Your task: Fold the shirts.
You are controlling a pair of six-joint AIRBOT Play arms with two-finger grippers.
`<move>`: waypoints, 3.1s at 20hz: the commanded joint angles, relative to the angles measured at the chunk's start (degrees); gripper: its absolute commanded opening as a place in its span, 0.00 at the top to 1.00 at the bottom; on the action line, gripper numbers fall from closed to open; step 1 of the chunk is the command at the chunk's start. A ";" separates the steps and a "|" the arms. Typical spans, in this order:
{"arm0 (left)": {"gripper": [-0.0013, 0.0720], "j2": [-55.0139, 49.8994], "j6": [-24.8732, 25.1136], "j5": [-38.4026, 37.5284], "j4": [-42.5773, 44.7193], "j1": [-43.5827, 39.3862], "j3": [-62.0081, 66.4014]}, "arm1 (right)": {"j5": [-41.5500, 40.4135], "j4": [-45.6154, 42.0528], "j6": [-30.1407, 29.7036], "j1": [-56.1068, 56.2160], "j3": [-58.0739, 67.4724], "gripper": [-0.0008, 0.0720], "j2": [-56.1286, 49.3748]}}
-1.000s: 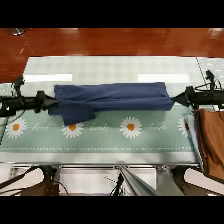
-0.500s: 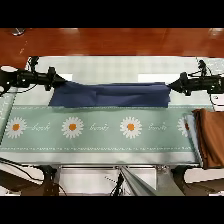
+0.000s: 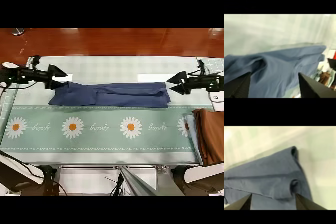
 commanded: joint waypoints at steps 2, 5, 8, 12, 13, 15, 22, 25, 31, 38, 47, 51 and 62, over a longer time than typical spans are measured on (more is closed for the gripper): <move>0.03 8.72 -1.86 -4.68 18.05 5.99 -1.77 | 7.72 -8.33 0.72 -6.38 3.91 0.14 -0.35; 0.03 20.44 1.57 6.60 18.25 8.98 -14.62 | 6.43 -13.75 2.01 -7.28 2.10 0.14 -0.76; 0.03 33.55 9.25 20.31 6.88 8.57 -31.87 | 6.34 -10.32 1.60 -5.55 1.51 0.14 -3.41; 0.03 44.57 16.70 22.95 -7.48 5.97 -46.77 | 4.68 -8.07 -0.74 0.92 1.51 0.14 -6.21; 0.03 45.31 16.72 21.68 -7.48 4.87 -47.63 | 3.96 -8.02 -0.83 2.62 1.51 0.14 -6.62; 0.03 45.16 16.81 18.86 -8.15 2.10 -47.71 | 2.84 -7.34 -1.18 6.12 1.51 0.14 -7.26; 0.95 44.94 17.49 17.42 -9.53 -6.49 -46.97 | 9.40 -9.29 -0.26 8.76 3.08 0.96 -2.64; 0.95 44.89 17.42 20.59 -9.27 -14.73 -45.90 | 9.05 -18.60 0.24 8.04 -2.71 0.96 8.76; 0.95 32.92 10.99 34.01 -4.13 -38.03 -34.42 | 5.95 -17.99 2.80 7.23 -20.46 0.96 39.21; 0.95 8.04 2.97 26.64 -3.52 -54.77 -9.99 | 8.74 -14.12 9.22 7.30 -25.70 0.96 62.88; 0.95 -3.02 -2.73 24.76 -7.41 -67.63 0.13 | 6.27 -10.27 9.40 7.30 -25.70 0.96 64.65; 0.95 1.07 -2.86 17.77 -7.23 -56.26 0.07 | 5.92 -8.76 9.44 7.61 -25.70 0.96 64.65; 0.95 50.73 -0.57 9.84 8.74 -15.56 -31.34 | -13.60 -3.82 10.08 45.64 -5.62 0.96 31.58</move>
